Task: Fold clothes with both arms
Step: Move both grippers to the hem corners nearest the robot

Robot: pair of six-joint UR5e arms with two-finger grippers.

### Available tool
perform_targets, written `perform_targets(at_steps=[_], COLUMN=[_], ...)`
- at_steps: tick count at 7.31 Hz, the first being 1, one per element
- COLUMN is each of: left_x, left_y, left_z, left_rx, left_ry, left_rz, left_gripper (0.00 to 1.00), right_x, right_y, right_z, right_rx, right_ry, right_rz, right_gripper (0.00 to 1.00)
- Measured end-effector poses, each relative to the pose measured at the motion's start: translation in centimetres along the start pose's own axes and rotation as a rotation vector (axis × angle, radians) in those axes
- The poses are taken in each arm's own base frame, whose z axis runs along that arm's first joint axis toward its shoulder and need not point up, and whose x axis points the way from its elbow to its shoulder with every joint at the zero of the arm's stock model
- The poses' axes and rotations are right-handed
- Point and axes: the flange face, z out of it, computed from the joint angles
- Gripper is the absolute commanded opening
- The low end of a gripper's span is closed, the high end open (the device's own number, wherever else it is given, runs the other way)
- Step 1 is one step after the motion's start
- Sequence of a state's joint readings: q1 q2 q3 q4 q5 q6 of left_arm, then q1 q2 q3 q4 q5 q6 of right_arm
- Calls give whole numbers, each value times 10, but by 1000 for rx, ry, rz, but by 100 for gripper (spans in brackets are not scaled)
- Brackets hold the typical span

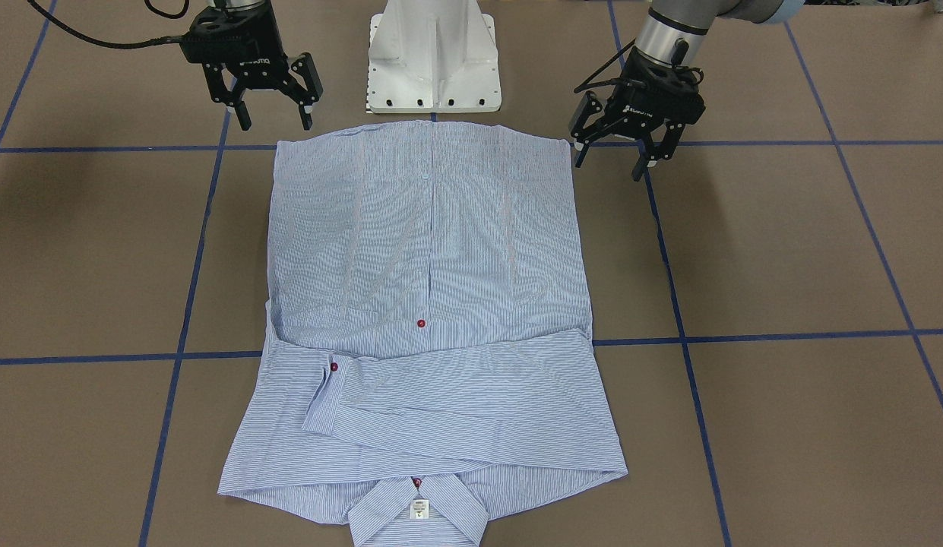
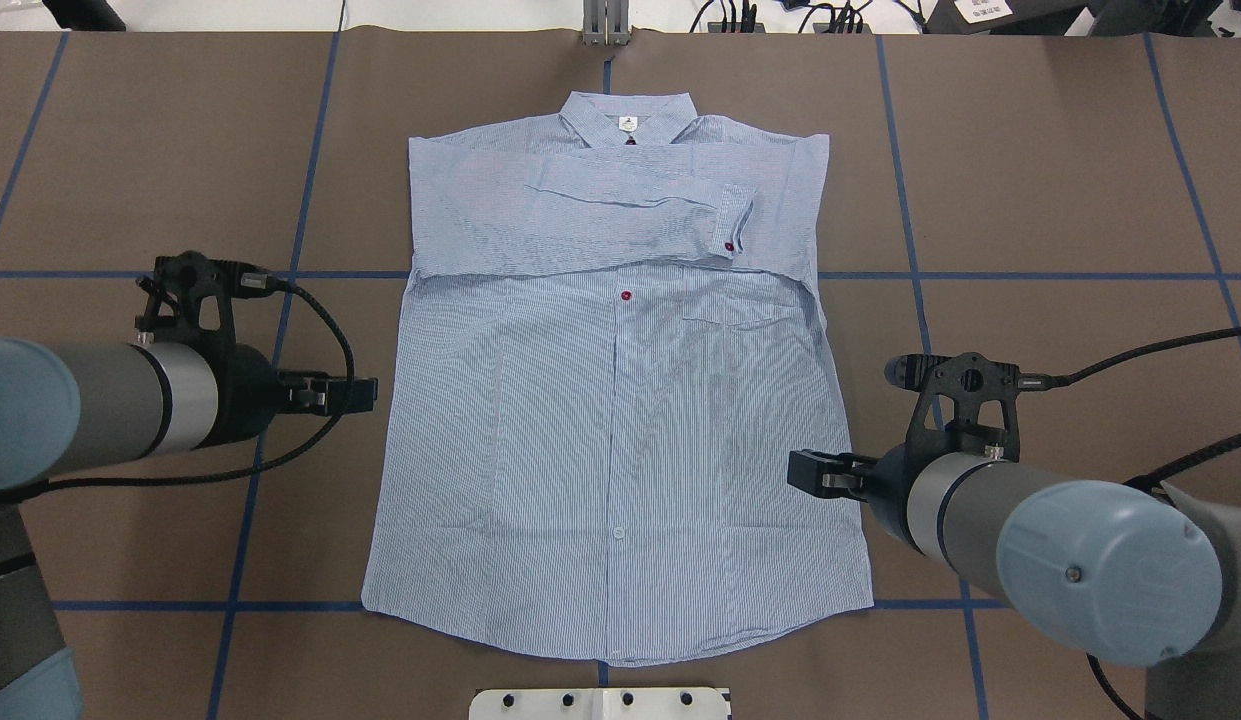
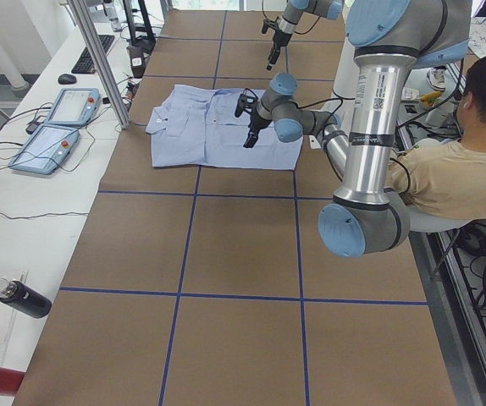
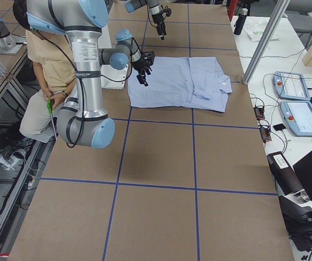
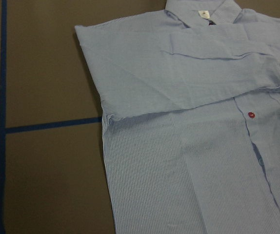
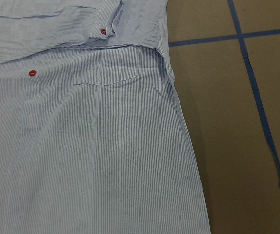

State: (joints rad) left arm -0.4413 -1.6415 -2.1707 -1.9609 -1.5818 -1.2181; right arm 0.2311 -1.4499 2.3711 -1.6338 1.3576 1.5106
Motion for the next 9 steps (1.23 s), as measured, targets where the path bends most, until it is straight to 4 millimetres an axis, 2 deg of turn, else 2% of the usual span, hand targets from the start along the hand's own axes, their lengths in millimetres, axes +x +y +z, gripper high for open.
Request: perform_targets(at_steps=[1, 3, 4, 6, 9], left_x=[2, 13, 17, 17, 16], left_y=[33, 88, 108, 132, 151], left_z=[12, 31, 39, 52, 66], left_rx=[-21, -58, -74, -98, -125], left_ry=[-15, -37, -47, -71, -97], left_rz=[-44, -103, -116, -112, -94], left_gripper=[99, 85, 74, 66, 59], right_x=[4, 5, 5, 4, 1], right_y=[10, 17, 18, 20, 21], right_z=[2, 3, 2, 2, 0], right_rx=[7, 13, 13, 11, 13], right_ry=[9, 13, 11, 8, -17], right_rz=[1, -1, -2, -3, 1], right_gripper=[100, 100, 100, 100, 100])
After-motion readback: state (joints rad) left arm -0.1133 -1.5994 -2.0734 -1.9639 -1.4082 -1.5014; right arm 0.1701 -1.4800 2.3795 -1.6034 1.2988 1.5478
